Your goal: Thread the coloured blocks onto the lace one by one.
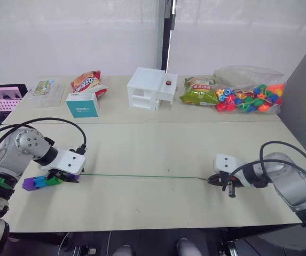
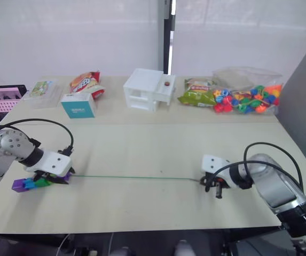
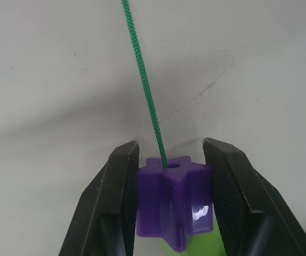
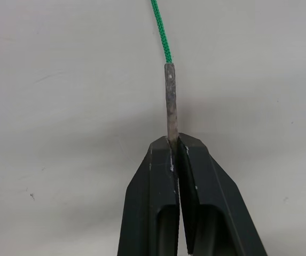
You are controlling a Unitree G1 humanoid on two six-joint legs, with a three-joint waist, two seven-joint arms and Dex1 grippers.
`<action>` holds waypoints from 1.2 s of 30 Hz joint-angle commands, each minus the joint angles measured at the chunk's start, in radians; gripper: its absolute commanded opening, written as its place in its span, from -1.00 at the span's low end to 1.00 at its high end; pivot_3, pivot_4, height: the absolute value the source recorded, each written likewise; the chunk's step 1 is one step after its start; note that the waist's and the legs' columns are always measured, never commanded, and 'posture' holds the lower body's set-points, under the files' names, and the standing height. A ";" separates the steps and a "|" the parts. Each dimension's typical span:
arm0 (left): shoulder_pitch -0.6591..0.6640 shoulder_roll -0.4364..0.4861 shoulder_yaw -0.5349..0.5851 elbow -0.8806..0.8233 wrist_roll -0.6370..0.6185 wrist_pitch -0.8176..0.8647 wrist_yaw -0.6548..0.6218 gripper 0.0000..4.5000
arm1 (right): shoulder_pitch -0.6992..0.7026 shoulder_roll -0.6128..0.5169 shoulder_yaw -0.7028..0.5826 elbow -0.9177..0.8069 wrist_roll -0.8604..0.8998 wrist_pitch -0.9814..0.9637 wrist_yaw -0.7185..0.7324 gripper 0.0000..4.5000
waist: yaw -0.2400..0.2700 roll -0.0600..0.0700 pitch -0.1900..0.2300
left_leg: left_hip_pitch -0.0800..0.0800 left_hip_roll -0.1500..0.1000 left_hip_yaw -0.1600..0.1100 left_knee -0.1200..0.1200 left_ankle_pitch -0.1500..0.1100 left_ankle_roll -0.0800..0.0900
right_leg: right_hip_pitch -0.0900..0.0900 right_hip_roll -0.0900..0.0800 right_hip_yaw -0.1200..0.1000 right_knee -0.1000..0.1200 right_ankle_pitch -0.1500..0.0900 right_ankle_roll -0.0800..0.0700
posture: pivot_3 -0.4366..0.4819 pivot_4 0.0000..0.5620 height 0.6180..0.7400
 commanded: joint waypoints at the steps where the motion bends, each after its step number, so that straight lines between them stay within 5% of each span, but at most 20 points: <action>1: -0.005 0.039 0.026 -0.031 -0.001 -0.008 -0.007 -0.39 | 0.047 -0.044 -0.034 -0.018 0.015 0.014 0.018 -1.00 | 0.004 0.000 0.000 | 0.000 0.000 0.000 0.000 0.000 0.000 | 0.000 0.000 0.000 0.000 0.000 0.000 | -0.05 -0.47 1.00; 28: 0.122 0.016 0.097 -0.119 -0.064 0.133 0.104 -0.39 | -0.065 0.036 0.042 0.073 -0.054 -0.100 0.036 -1.00 | -0.007 0.000 0.000 | 0.001 0.000 0.000 0.000 0.000 0.000 | 0.000 0.000 0.000 0.000 0.000 0.000 | -0.05 -0.47 1.00; 31: 0.130 0.026 0.096 -0.124 -0.069 0.153 0.087 0.20 | -0.101 0.067 0.036 0.057 -0.025 -0.028 0.035 -1.00 | -0.009 0.000 0.000 | 0.001 0.000 0.000 0.000 0.000 0.000 | 0.000 0.000 0.000 0.000 0.000 0.000 | -0.05 -0.47 1.00; 36: 0.126 0.026 0.095 -0.120 -0.061 0.147 0.096 0.95 | -0.129 0.076 0.034 0.031 -0.014 0.009 0.055 -0.27 | -0.005 0.000 0.000 | 0.001 0.000 0.000 0.000 0.000 0.000 | -0.001 0.000 0.000 0.001 0.000 0.000 | -0.05 -0.47 1.00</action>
